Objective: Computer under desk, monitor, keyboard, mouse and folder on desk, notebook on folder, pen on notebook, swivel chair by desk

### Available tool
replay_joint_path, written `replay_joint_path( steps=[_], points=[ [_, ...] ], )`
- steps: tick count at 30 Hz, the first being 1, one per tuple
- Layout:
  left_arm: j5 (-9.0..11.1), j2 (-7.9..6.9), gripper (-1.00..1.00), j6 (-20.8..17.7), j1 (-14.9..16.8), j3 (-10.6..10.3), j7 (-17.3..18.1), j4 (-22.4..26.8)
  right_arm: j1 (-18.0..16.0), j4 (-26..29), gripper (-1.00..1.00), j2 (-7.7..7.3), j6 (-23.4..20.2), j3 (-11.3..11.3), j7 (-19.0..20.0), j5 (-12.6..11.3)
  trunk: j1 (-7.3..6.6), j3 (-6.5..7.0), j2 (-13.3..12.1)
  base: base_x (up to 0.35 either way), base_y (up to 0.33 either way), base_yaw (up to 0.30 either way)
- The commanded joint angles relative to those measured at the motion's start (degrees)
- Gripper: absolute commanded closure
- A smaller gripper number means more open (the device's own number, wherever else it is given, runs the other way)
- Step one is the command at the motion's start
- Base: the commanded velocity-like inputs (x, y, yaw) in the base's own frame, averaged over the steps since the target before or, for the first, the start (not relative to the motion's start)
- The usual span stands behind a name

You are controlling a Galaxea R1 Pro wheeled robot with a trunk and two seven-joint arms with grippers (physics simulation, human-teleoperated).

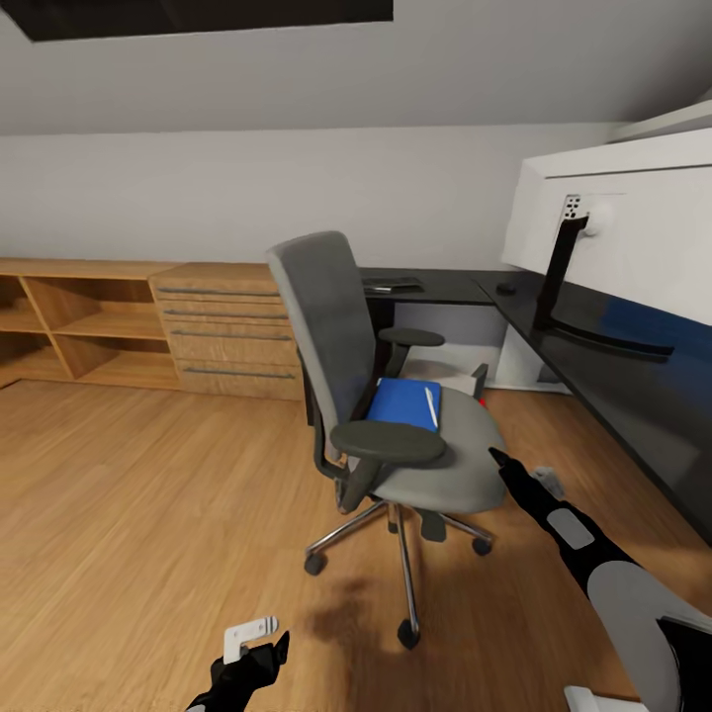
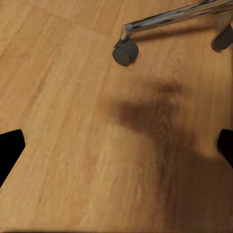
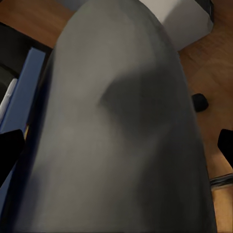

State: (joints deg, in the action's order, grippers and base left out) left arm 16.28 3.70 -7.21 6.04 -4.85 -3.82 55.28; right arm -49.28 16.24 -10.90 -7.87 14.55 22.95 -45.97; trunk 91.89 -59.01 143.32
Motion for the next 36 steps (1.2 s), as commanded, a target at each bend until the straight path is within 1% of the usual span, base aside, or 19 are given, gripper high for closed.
replay_joint_path(
  steps=[1, 29, 36],
  points=[
    [0.6, -0.03, -1.0, -0.3, 0.0, -0.2, -0.4, 0.1, 0.0, 0.0, -1.0, 0.01, -0.6, 0.2, 0.3, -0.5, -0.01, -0.1, 0.0, 0.0, 0.0, 0.129],
    [0.7, -0.01, -1.0, -0.3, 0.0, -0.2, -0.4, 0.1, 0.0, -0.1, -1.0, 0.07, -0.3, 0.2, 0.2, -0.4, -0.01, -1.94, 0.0, 0.0, 0.0, 0.175],
    [0.7, -0.01, -1.0, -0.3, 0.0, -0.2, -0.4, 0.1, 0.0, -0.1, -1.0, -0.19, -0.3, 0.2, 0.3, -0.5, -0.01, -2.07, 0.0, 0.071, -0.074, 0.051]
  ],
)
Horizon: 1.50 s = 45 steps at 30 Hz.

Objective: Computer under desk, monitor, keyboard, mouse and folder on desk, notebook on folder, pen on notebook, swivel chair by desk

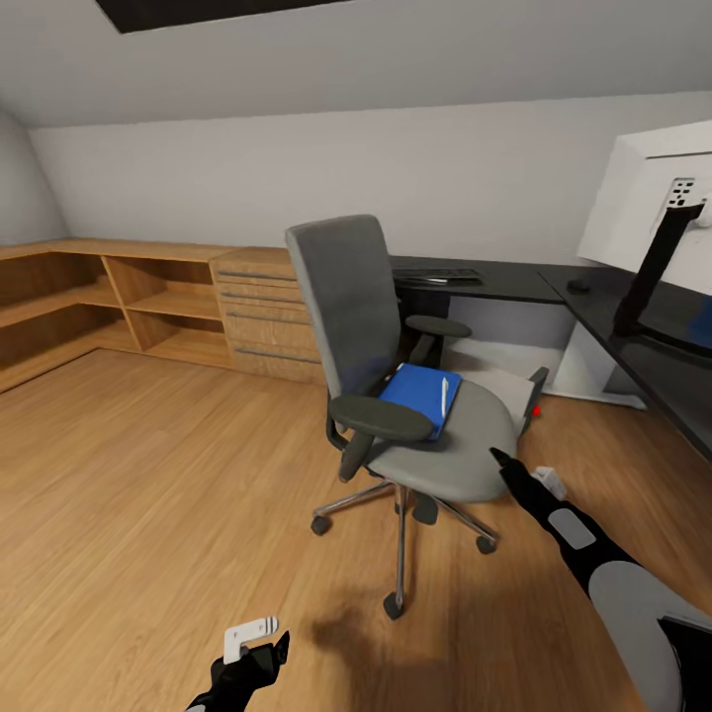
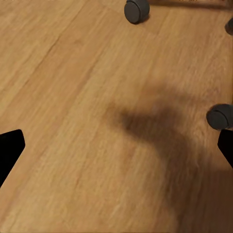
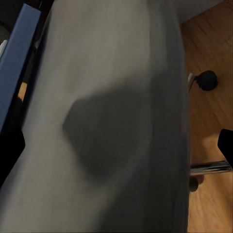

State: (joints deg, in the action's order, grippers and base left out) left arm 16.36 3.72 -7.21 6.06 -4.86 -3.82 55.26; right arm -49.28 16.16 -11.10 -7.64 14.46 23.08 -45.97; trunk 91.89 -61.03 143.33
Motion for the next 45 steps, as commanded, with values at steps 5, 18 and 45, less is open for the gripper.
replay_joint_path(
  steps=[5, 18, 45],
  points=[
    [0.6, -0.07, -1.0, -0.3, 0.0, -0.1, -0.4, 0.1, 0.0, 0.0, -1.0, -0.51, -0.5, 0.3, 0.2, -0.5, -0.01, -0.06, 0.0, 0.017, -0.017, 0.005],
    [0.6, -0.03, -1.0, -0.3, 0.0, -0.1, -0.4, 0.1, 0.0, 0.0, -1.0, -1.77, -0.5, 0.5, 0.2, -0.5, -0.01, -0.06, 0.0, 0.002, -0.002, 0.0],
    [0.6, -0.02, -1.0, -0.3, 0.0, -0.1, -0.4, 0.1, 0.0, 0.0, -1.0, -2.09, -0.4, 0.7, 0.1, -0.5, -0.01, -0.83, 0.0, 0.043, -0.066, 0.08]
  ],
)
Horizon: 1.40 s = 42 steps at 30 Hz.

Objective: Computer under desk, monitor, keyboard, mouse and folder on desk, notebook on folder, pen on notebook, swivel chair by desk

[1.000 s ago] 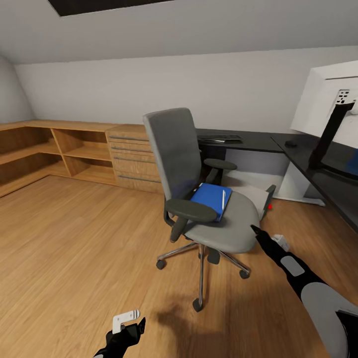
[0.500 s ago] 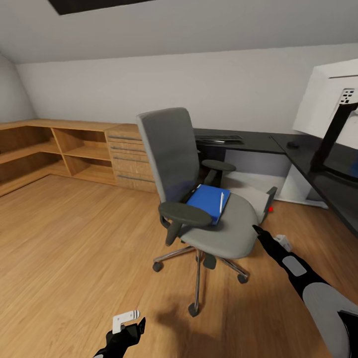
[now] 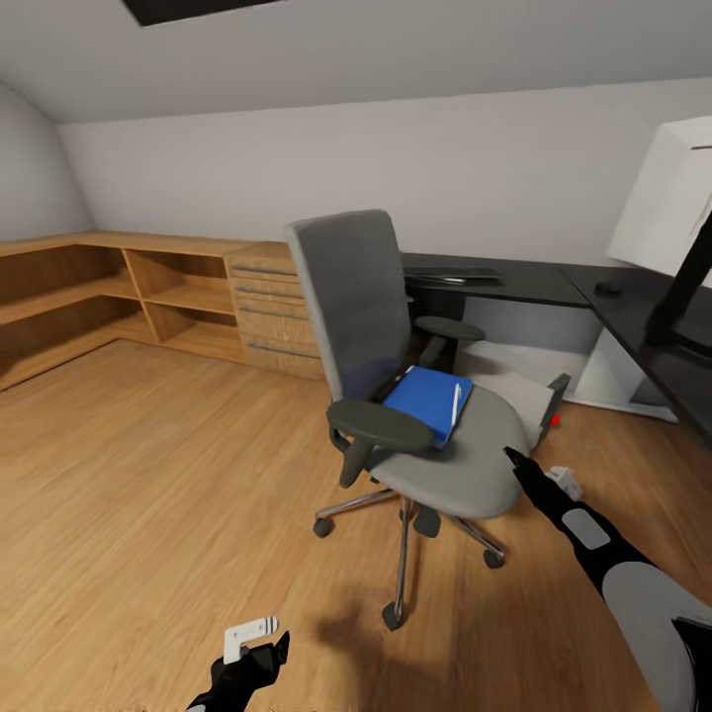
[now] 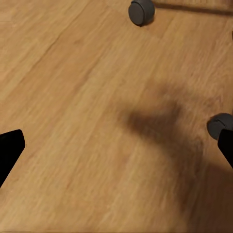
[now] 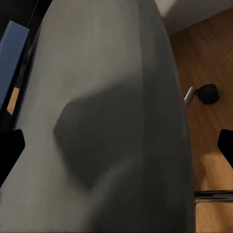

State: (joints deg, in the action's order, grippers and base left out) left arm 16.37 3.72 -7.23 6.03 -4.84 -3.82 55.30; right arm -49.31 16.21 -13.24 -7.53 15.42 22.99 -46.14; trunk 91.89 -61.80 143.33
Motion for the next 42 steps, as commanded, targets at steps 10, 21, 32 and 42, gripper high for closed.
replay_joint_path(
  steps=[10, 21, 32, 42],
  points=[
    [0.6, -0.02, -1.0, -0.2, 0.0, -0.2, -0.4, 0.1, 0.0, 0.0, -1.0, 0.06, -0.6, -0.2, 0.2, -0.4, -0.01, -0.7, 0.0, 0.0, 0.0, 0.187],
    [0.6, -0.02, -1.0, -0.2, 0.0, -0.2, -0.4, 0.1, 0.0, 0.0, -1.0, 0.06, -0.6, -0.2, 0.2, -0.4, -0.01, -1.43, 0.0, 0.0, 0.0, 0.193],
    [0.6, -0.02, -1.0, -0.2, 0.0, -0.2, -0.4, -0.1, 0.0, 0.0, -1.0, 0.07, -0.3, -0.2, 0.3, -0.4, -0.01, -2.16, 0.0, 0.0, 0.0, 0.192],
    [0.5, -0.02, -1.0, -0.2, 0.0, -0.2, -0.4, -0.3, 0.0, 0.1, -1.0, 0.14, -0.3, -0.2, 0.3, -0.4, -0.01, -2.83, 0.0, 0.0, 0.0, 0.192]
  ],
)
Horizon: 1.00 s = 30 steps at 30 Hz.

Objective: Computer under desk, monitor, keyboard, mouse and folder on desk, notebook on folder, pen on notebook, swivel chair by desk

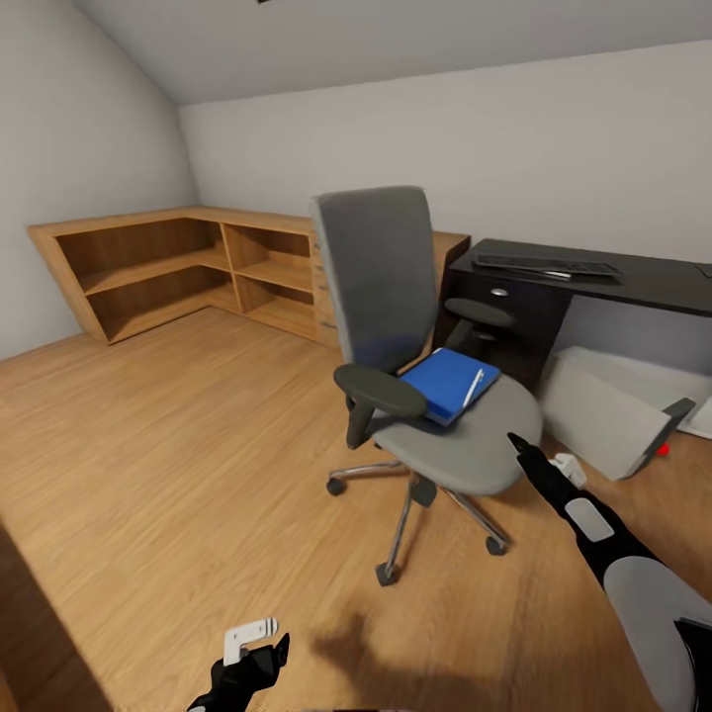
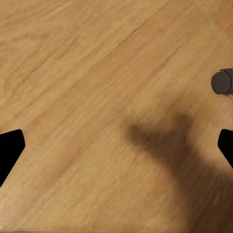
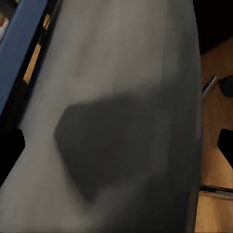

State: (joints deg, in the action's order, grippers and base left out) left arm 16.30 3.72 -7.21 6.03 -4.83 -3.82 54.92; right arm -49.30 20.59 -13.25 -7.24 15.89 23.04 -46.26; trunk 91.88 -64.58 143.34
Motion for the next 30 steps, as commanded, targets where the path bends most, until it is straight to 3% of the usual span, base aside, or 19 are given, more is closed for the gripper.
replay_joint_path(
  steps=[1, 16, 23, 27, 30],
  points=[
    [0.6, -0.02, -1.0, -0.2, 0.0, -0.2, -0.4, 0.1, 0.0, -4.2, -1.0, 0.15, -0.6, -0.7, 0.2, -0.2, 0.0, -0.12, 0.0, 0.0, 0.0, 0.192],
    [0.6, 0.01, -1.0, -0.2, 0.0, -0.2, -0.4, 0.0, 0.0, -4.0, -1.0, 0.11, -0.6, -0.7, 0.4, -0.2, 0.0, -1.11, 0.0, 0.026, 0.0, 0.189],
    [0.7, 0.06, -1.0, -0.2, 0.0, -0.2, -0.4, -0.1, 0.0, -3.9, -1.0, -0.12, -0.7, -0.7, 1.4, -0.2, 0.0, -1.25, 0.0, 0.017, 0.0, 0.056],
    [0.6, 0.06, -1.0, -0.2, 0.0, -0.2, -0.4, -0.3, 0.0, -3.9, -1.0, -0.64, -0.7, -0.7, 4.6, -0.2, 0.0, -1.26, 0.0, 0.002, 0.0, 0.006],
    [0.6, 0.06, -1.0, -0.1, 0.0, -0.3, -0.4, -0.7, 0.0, -4.2, -1.0, -1.09, -0.6, -0.8, 9.5, -0.1, 0.0, -1.26, 0.0, 0.001, 0.0, 0.002]
  ],
)
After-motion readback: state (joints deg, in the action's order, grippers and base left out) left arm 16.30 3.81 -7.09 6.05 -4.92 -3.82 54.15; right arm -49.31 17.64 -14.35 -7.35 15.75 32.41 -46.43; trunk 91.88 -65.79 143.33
